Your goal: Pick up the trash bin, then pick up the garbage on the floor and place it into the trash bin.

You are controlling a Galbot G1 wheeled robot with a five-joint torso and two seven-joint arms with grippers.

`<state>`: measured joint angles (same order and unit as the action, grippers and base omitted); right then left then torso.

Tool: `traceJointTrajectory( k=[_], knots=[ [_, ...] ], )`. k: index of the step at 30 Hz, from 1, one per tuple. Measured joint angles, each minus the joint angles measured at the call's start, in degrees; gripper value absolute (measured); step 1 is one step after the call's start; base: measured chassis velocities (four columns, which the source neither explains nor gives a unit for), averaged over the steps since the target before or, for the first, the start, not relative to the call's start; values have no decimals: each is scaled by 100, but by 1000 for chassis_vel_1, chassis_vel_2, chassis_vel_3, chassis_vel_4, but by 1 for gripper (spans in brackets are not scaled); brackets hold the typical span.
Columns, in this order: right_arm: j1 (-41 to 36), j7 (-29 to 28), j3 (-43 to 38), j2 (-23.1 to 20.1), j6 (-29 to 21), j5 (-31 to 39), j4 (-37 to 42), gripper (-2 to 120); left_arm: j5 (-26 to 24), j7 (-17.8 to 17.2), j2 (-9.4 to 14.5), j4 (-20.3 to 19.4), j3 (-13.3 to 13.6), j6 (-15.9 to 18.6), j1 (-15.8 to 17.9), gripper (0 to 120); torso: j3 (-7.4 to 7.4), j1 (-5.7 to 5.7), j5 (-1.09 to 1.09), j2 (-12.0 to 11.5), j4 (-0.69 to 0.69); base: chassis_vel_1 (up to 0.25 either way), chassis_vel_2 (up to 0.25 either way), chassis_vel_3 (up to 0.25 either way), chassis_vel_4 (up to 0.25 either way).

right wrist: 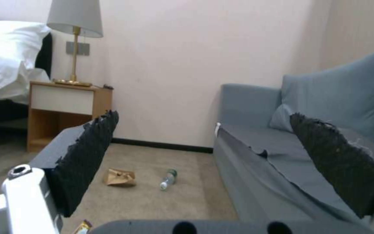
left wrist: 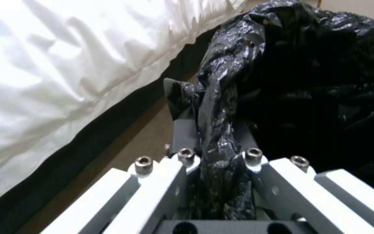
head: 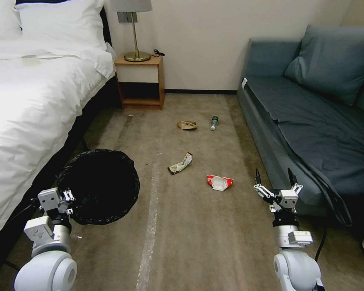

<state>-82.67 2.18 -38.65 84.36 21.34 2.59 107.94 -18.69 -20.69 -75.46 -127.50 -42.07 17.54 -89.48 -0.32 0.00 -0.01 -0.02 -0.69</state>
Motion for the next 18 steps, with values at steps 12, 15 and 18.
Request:
traceJointTrajectory(
  k=[12, 15, 18],
  knots=[
    [14, 87, 3, 22, 62, 12, -61, 100, -4, 1, -22, 48, 31, 5, 30, 4, 0, 0, 0, 0, 0, -105, 109, 106, -103],
    [15, 89, 5, 26, 63, 12, -64, 100, 14, 9, -26, 71, 46, -3, 10, 4, 0, 0, 0, 0, 0, -97, 105, 92, -115],
    [16, 95, 4, 26, 65, 12, -69, 100, 27, 31, -26, 81, 47, -19, -10, 4, 0, 0, 0, 0, 0, -108, 109, 104, -122]
  ],
)
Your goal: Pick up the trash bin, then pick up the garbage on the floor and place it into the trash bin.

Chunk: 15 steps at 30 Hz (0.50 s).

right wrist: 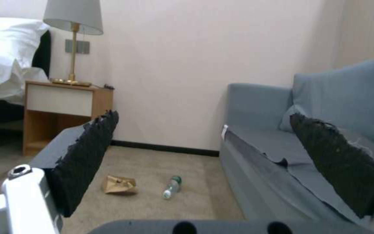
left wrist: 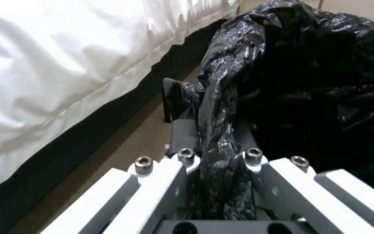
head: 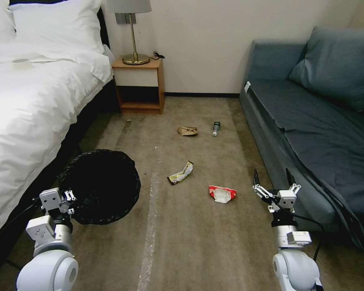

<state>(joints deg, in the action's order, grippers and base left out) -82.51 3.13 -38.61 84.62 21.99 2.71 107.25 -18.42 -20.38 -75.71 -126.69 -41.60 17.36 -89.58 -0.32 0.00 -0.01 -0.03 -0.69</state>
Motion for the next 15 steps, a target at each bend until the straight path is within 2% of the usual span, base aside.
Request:
traceJointTrajectory(
  k=[15],
  knots=[
    [-16, 17, 16, 2, 17, 15, -21, 100, 12, 18, -7, -9, -3, -18, 3, 4, 0, 0, 0, 0, 0, -108, 108, 108, -104]
  ],
)
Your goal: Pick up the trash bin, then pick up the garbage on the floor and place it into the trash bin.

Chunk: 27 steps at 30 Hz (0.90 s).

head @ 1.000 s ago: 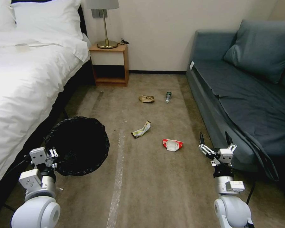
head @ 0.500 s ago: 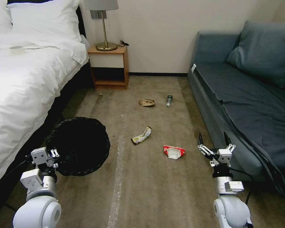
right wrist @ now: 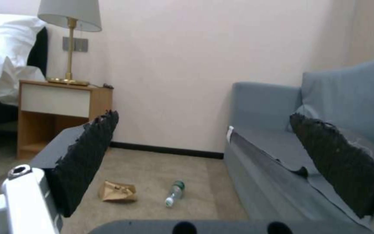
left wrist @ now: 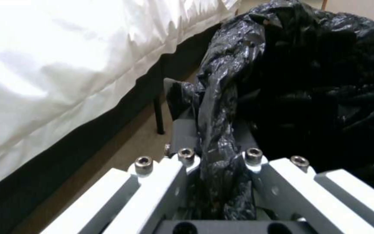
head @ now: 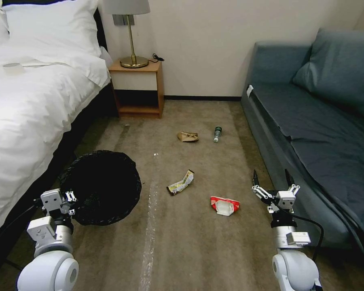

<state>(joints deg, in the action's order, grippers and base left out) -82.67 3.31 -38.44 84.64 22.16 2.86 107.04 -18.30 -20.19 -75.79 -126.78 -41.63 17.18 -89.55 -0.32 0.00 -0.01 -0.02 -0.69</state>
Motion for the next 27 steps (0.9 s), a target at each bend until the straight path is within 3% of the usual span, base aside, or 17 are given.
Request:
traceJointTrajectory(
  k=[15, 27],
  knots=[
    [7, -8, 8, -23, 21, 53, -42, 100, 35, 14, -7, 25, -14, -35, 3, 4, 0, 0, 0, 0, 0, -109, 105, 102, -113],
    [73, -77, 61, -80, 28, 45, -108, 100, 3, 14, 10, 71, -14, -36, 64, 4, 0, 0, 0, 0, -1, -26, 31, 29, -25]
  ],
)
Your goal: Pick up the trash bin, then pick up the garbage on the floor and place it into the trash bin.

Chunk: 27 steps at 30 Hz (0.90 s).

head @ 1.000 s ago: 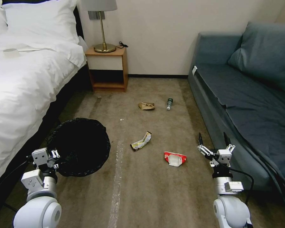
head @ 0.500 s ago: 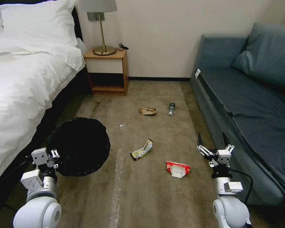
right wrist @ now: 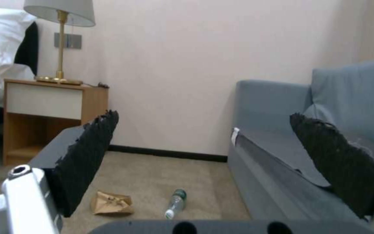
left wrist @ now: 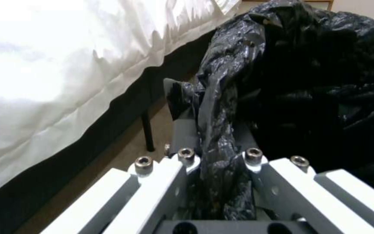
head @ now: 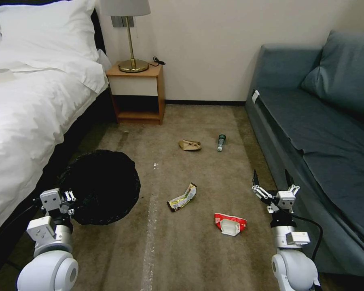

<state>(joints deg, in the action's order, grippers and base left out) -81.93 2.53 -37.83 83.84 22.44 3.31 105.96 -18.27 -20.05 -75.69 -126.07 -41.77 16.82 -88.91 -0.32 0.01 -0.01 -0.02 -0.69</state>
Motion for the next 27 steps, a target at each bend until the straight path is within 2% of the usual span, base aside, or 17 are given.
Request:
traceJointTrajectory(
  k=[5, 12, 15, 16, 17, 18, 19, 20, 21, 22, 23, 25, 26, 27],
  knots=[
    [207, -74, 73, -187, 292, -118, -306, 100, -46, 1, -9, 94, -2, 0, 34, 4, 0, 0, 0, 0, 0, 0, 0, 0, 0],
    [633, -207, 452, -739, 140, -330, -1131, 100, -74, 0, -9, 297, 9, 18, 178, 4, 0, 0, 1, 0, 0, 0, 0, 0, 0],
    [1049, 413, 646, -1310, -8, -207, -1877, 100, -49, -6, -55, 452, 61, 49, 286, 4, -1, 0, 3, 0, 0, 0, 0, 0, 0],
    [1049, 413, 646, -1310, -8, -207, -1877, 100, -49, -6, -55, 452, 61, 49, 286, 4, -1, 0, 3, 0, 0, 0, 0, 0, 0],
    [1215, 700, 727, -1624, -31, -136, -2125, 100, -21, -2, -96, 496, 94, 59, 323, 4, -1, 0, 5, 0, 2, 0, 0, 0, 0],
    [1215, 700, 727, -1624, -31, -136, -2125, 100, -21, -2, -96, 496, 94, 59, 323, 4, -1, 0, 5, 0, 2, 0, 0, 0, 0],
    [1412, 1080, 827, -2086, -59, -54, -2414, 100, 26, -7, -156, 540, 137, 70, 360, 4, 0, 0, 2, 0, 1, 0, 0, 0, 0],
    [1412, 1080, 827, -2086, -59, -54, -2414, 100, 26, -7, -156, 540, 137, 70, 360, 4, 0, 0, 2, 0, 1, 0, 0, 0, 0],
    [1609, 1523, 931, -2463, -66, -5, -2724, 100, 96, -8, -238, 572, 204, 79, 395, 4, 0, 0, -4, 0, 0, 0, 0, 0, 0],
    [1740, 1904, 1016, -2662, -65, 18, -2975, 100, 147, -4, -295, 586, 253, 82, 414, 4, 0, 0, 0, 0, 0, 0, 0, 0, 0],
    [1740, 1904, 1016, -2662, -65, 18, -2975, 100, 147, -4, -295, 586, 253, 82, 414, 4, 0, 0, 0, 0, 0, 0, 0, 0, 0],
    [1963, 2679, 1168, -2902, -66, 60, -3492, 100, 267, 1, -400, 601, 361, 84, 435, 4, -1, 0, 3, 0, 0, 0, 0, 0, 0],
    [1963, 2679, 1168, -2902, -66, 60, -3492, 100, 267, 1, -400, 601, 361, 84, 435, 4, -1, 0, 3, 0, 0, 0, 0, 0, 0],
    [2068, 3041, 1245, -2978, -66, 79, -3748, 100, 324, 1, -449, 603, 407, 86, 441, 4, -1, 0, 2, 0, -1, 0, 0, 0, 0]
  ],
)
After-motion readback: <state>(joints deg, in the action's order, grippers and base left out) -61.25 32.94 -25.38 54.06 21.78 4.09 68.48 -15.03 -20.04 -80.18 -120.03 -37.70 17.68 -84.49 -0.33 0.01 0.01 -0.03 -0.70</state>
